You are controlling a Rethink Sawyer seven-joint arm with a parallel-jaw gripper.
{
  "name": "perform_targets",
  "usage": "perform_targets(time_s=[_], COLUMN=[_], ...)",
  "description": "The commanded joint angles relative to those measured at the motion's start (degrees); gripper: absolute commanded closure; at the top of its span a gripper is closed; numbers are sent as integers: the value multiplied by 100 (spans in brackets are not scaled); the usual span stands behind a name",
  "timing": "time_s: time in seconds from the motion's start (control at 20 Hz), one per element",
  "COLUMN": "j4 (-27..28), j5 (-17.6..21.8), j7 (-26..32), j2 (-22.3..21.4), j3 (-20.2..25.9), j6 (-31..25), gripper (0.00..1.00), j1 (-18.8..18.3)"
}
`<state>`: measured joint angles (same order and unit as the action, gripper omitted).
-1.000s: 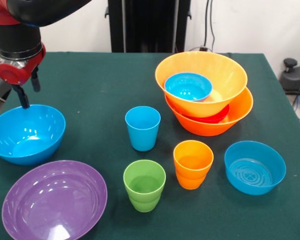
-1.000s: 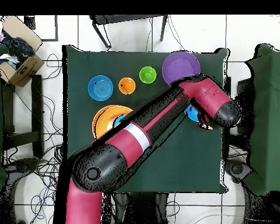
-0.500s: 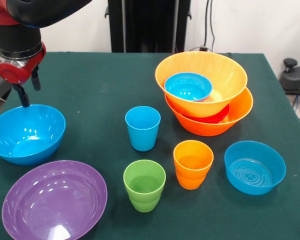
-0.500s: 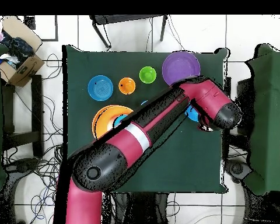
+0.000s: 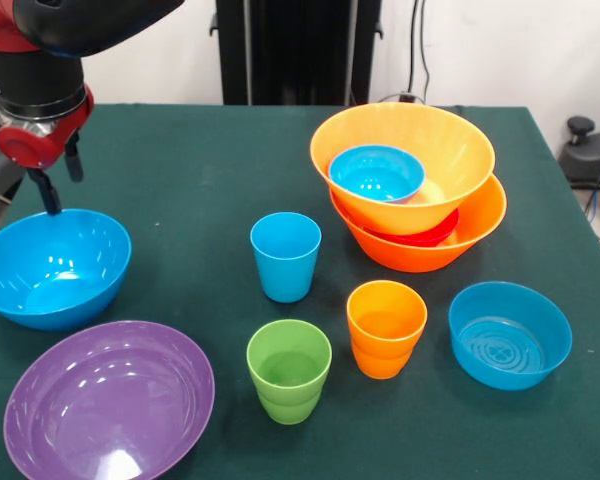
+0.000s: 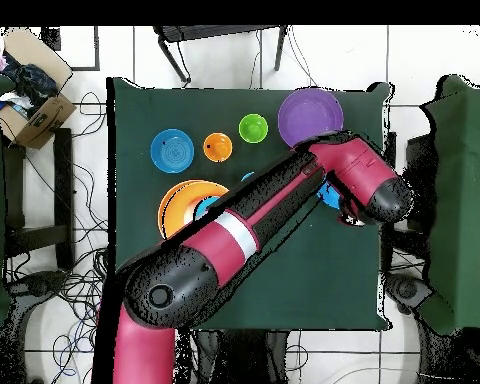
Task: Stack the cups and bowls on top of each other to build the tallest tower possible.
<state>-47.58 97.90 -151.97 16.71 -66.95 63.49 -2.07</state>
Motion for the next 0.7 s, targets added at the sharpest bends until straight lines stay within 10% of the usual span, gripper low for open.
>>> perform_targets(time_s=[0.05, 0.7], j4=[33, 150], j5=[-402, -597], j7=[354, 376], j2=[271, 369], j3=[1086, 1243], j6=[-453, -619], gripper=[0, 0], j1=[0, -39])
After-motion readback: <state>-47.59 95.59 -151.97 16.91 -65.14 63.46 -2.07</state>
